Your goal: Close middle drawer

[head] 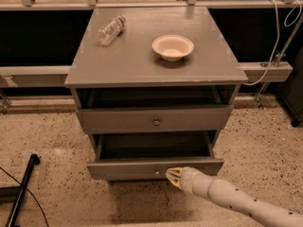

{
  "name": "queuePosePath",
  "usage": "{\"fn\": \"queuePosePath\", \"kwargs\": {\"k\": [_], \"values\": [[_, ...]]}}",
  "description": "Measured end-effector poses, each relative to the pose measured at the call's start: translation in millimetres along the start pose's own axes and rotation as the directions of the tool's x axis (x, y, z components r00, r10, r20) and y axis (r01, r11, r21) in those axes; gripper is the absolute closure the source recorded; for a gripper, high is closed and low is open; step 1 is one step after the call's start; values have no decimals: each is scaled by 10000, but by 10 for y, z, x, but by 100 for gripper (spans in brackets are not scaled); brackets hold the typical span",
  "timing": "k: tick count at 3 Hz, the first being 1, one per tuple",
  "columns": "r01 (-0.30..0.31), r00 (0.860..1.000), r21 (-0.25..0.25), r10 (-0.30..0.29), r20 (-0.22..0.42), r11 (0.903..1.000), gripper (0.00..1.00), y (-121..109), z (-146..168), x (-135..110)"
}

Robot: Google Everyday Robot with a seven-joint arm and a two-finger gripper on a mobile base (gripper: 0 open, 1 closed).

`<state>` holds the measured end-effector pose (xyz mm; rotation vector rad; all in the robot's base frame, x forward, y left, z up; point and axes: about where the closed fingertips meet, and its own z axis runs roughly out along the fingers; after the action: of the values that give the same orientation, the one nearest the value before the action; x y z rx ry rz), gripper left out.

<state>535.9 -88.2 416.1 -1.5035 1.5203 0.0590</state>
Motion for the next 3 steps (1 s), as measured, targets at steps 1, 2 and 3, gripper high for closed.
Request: {"fn": "queuePosePath", "kwargs": {"k": [1,2,3], "values": [[-1,10000,-1,1,0,10000,100,0,0,0],[-238,9996,-279,233,-150,9993,100,-20,113,123],[-658,9977,-4,658,-180,9978,100,-164,324,348]]}}
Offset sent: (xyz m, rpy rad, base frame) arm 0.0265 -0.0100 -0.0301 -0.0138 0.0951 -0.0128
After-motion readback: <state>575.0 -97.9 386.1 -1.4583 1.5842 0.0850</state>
